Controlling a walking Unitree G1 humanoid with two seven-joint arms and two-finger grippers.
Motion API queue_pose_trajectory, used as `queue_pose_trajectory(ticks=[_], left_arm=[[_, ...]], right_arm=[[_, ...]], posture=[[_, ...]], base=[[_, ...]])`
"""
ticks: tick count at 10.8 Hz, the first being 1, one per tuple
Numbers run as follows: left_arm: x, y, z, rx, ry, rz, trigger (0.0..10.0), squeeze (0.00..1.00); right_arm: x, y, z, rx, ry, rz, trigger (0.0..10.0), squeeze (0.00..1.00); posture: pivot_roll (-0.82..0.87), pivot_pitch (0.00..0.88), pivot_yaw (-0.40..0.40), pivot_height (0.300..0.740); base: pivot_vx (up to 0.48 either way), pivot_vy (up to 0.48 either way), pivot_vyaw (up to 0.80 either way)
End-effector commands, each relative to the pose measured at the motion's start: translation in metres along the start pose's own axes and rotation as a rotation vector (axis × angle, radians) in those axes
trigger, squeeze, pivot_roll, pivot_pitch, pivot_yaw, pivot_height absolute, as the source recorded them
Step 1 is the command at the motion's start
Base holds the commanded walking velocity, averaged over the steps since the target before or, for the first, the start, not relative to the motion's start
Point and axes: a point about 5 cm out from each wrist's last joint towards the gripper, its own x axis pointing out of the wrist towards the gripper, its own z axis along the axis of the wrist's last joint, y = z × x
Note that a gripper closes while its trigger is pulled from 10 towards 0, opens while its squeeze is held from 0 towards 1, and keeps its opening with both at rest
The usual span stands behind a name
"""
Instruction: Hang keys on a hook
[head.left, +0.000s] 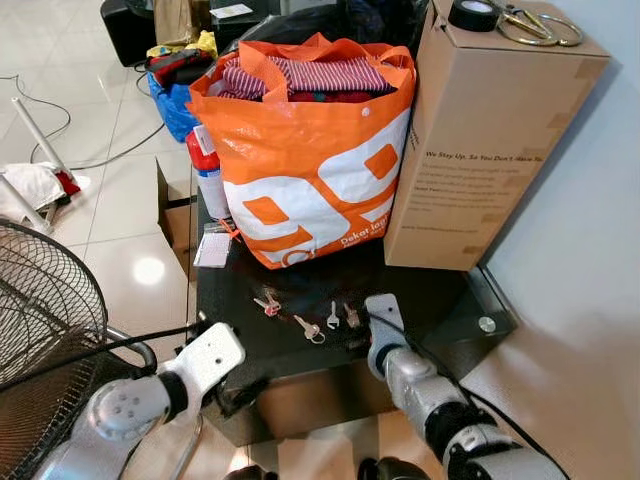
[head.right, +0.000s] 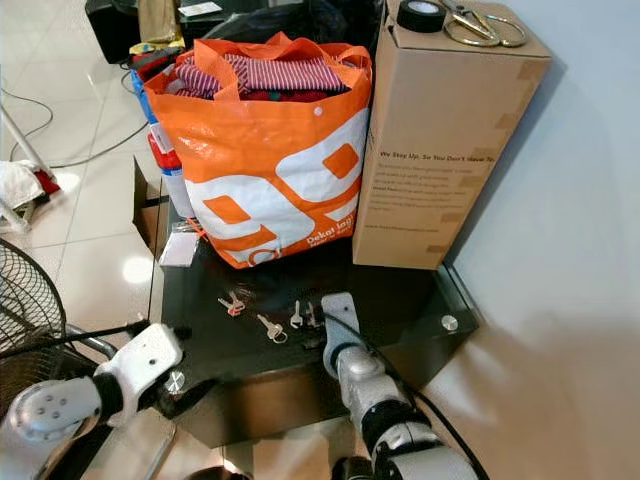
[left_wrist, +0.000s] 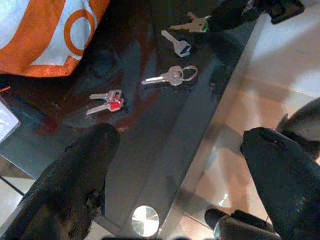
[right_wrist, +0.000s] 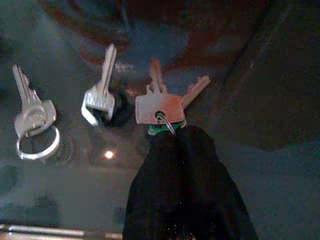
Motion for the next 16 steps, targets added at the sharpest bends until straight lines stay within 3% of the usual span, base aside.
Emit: queue_pose_trajectory(ticks=[1, 2, 3, 5, 6, 7, 8, 9, 10, 12, 13, 15, 16], left_arm=[[0.003, -0.001, 0.001, 0.006, -0.007, 0.003, 10.0, 0.03], [0.008, 0.0, 0.004, -0.003, -0.024, 0.012, 10.0, 0.02], [0.015, 0.005, 0.012, -0.007, -0.06, 0.037, 10.0, 0.03], [0.024, 0.013, 0.027, -0.053, -0.139, 0.101, 10.0, 0.02], [0.026, 0.017, 0.035, -0.086, -0.18, 0.147, 10.0, 0.02], [0.028, 0.026, 0.049, -0.135, -0.249, 0.265, 10.0, 0.01], [0.025, 0.036, 0.064, -0.221, -0.327, 0.378, 10.0, 0.0], [0.022, 0.041, 0.069, -0.242, -0.349, 0.413, 10.0, 0.0], [0.021, 0.047, 0.077, -0.213, -0.372, 0.485, 10.0, 0.0], [0.026, 0.054, 0.079, -0.202, -0.376, 0.539, 10.0, 0.0], [0.024, 0.059, 0.079, -0.206, -0.369, 0.584, 10.0, 0.0], [0.025, 0.059, 0.08, -0.21, -0.375, 0.572, 10.0, 0.0], [0.027, 0.058, 0.08, -0.223, -0.382, 0.576, 10.0, 0.0]], right_arm=[[0.001, -0.002, 0.009, 0.011, -0.029, 0.017, 0.0, 0.0], [0.001, -0.004, 0.017, 0.042, -0.062, 0.04, 0.0, 0.0], [0.0, -0.011, 0.033, -0.002, -0.122, 0.062, 0.0, 0.0], [-0.008, -0.027, 0.057, -0.003, -0.225, 0.064, 0.0, 0.0], [-0.014, -0.037, 0.071, 0.05, -0.299, 0.038, 0.0, 0.0], [-0.033, -0.055, 0.098, 0.13, -0.518, -0.012, 0.0, 0.0], [-0.061, -0.067, 0.114, 0.17, -0.634, -0.03, 1.2, 0.0], [-0.07, -0.068, 0.116, 0.155, -0.642, -0.034, 3.2, 0.0], [-0.088, -0.07, 0.12, 0.123, -0.685, -0.068, 10.0, 0.0], [-0.104, -0.071, 0.11, 0.134, -0.671, -0.114, 10.0, 0.0], [-0.105, -0.067, 0.103, 0.151, -0.633, -0.14, 10.0, 0.0], [-0.102, -0.064, 0.102, 0.194, -0.612, -0.155, 10.0, 0.0], [-0.1, -0.064, 0.103, 0.167, -0.59, -0.169, 10.0, 0.0]], posture=[[0.0, 0.007, 0.011, 0.74], [-0.01, 0.0, 0.015, 0.74], [-0.03, 0.0, 0.022, 0.74], [-0.07, 0.0, 0.032, 0.74], [-0.07, 0.0, 0.032, 0.74], [-0.07, 0.0, 0.031, 0.74], [-0.08, 0.0, 0.041, 0.74], [-0.08, 0.0, 0.051, 0.74], [-0.11, 0.0, 0.068, 0.74], [-0.1, 0.0, 0.063, 0.74], [-0.08, 0.0, 0.051, 0.74], [-0.07, 0.0, 0.034, 0.74], [-0.07, 0.0, 0.029, 0.74]], base=[[0.0, 0.0, 0.0], [0.0, 0.0, 0.0], [0.0, 0.0, 0.0], [0.0, 0.0, 0.0], [0.0, 0.0, 0.0], [0.0, 0.0, 0.0], [0.0, 0.0, 0.0], [0.0, 0.0, 0.0], [0.0, 0.0, 0.0], [0.0, 0.0, 0.0], [0.0, 0.0, 0.0], [0.0, 0.0, 0.0], [0.0, 0.0, 0.0]])
